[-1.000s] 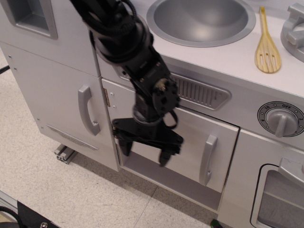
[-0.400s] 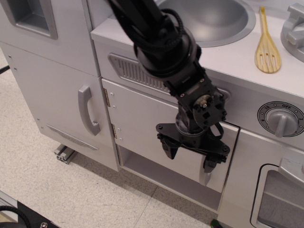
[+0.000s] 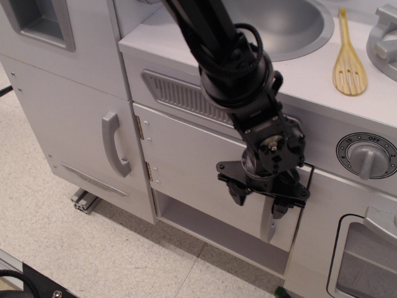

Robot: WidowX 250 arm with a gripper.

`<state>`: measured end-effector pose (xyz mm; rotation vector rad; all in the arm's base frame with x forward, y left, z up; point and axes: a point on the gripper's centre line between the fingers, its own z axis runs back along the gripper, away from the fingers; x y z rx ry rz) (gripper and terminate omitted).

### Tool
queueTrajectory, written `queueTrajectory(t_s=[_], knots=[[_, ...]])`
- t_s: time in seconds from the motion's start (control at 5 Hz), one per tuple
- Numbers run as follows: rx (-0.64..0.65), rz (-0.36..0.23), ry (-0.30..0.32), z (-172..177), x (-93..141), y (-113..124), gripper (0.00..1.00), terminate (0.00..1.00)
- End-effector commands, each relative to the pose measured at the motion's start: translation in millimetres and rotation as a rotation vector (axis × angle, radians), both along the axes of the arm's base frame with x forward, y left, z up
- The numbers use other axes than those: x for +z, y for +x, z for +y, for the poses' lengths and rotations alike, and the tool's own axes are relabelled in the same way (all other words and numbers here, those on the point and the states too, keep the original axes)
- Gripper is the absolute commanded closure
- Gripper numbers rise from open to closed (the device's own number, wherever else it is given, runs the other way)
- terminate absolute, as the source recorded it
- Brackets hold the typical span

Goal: Open cabinet

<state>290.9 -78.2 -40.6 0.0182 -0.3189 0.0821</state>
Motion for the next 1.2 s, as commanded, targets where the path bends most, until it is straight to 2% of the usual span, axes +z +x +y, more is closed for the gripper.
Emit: queueTrajectory(t_s=[0.0, 0.2, 0.6, 0.8, 1.0], knots=[[0.001, -0.041, -0.034, -6, 16, 7, 1.0, 0.0], [-0.01, -0.049, -0.029, -6, 14, 3, 1.0, 0.0], [-0.081, -0.041, 0.021, 13, 11, -38, 1.0, 0.0], [-0.104, -0.007, 0.034, 35, 17, -59, 1.0, 0.0], [-0.16, 0.055, 0.032, 54, 33, -75, 0.0, 0.0]])
